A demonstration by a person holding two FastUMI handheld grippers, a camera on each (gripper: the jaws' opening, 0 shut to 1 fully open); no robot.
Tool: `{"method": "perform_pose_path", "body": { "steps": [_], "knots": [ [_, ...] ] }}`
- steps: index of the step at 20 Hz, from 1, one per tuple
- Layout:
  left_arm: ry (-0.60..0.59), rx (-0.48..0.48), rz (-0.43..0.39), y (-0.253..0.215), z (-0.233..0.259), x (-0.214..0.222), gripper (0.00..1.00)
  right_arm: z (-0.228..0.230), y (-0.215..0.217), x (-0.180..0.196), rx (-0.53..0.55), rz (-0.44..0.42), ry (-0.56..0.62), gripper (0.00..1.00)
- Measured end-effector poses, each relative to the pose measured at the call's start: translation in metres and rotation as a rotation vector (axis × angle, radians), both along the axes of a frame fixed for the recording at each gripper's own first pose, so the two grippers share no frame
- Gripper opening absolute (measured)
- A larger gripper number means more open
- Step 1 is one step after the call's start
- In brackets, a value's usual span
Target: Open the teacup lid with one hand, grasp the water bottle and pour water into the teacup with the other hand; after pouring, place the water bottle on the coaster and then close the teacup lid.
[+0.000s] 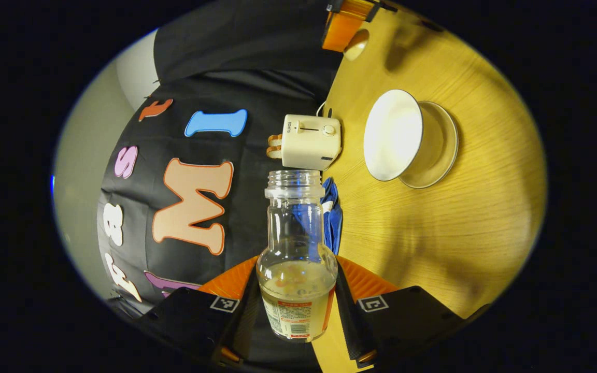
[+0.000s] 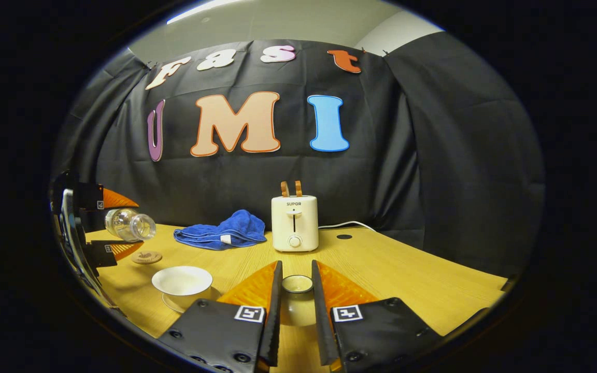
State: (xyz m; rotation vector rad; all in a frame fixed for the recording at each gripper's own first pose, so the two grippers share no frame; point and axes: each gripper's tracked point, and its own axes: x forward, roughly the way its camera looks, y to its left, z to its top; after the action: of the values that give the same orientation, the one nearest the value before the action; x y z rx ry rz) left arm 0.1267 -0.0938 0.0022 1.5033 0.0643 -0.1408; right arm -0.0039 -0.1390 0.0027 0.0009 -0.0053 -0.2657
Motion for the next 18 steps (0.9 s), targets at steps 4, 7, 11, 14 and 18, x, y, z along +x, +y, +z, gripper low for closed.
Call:
{"method": "perform_pose_path", "body": {
  "steps": [4,7,11,14,18],
  "knots": [
    [-0.001,0.092,-0.012,-0.0028,0.001,0.0032,0.68,0.0001,0.0002,0.0001,-0.006,0.0,0.0,0.34],
    [-0.003,0.17,-0.027,-0.0022,-0.0011,0.0042,0.68,0.0,0.0003,0.0002,-0.008,0.0,-0.001,0.34],
    [0.001,0.217,-0.032,-0.0019,-0.0013,0.0045,0.68,-0.0001,0.0002,-0.0001,-0.007,0.0,0.0,0.34],
    [-0.006,0.244,-0.042,-0.0032,0.0003,0.0035,0.68,-0.0002,0.0004,-0.0001,-0.007,0.0,0.0,0.34],
    [-0.031,0.301,-0.054,-0.0061,0.0056,0.0027,0.68,-0.0005,-0.0003,-0.0001,-0.007,-0.003,0.0,0.33]
  ]
}}
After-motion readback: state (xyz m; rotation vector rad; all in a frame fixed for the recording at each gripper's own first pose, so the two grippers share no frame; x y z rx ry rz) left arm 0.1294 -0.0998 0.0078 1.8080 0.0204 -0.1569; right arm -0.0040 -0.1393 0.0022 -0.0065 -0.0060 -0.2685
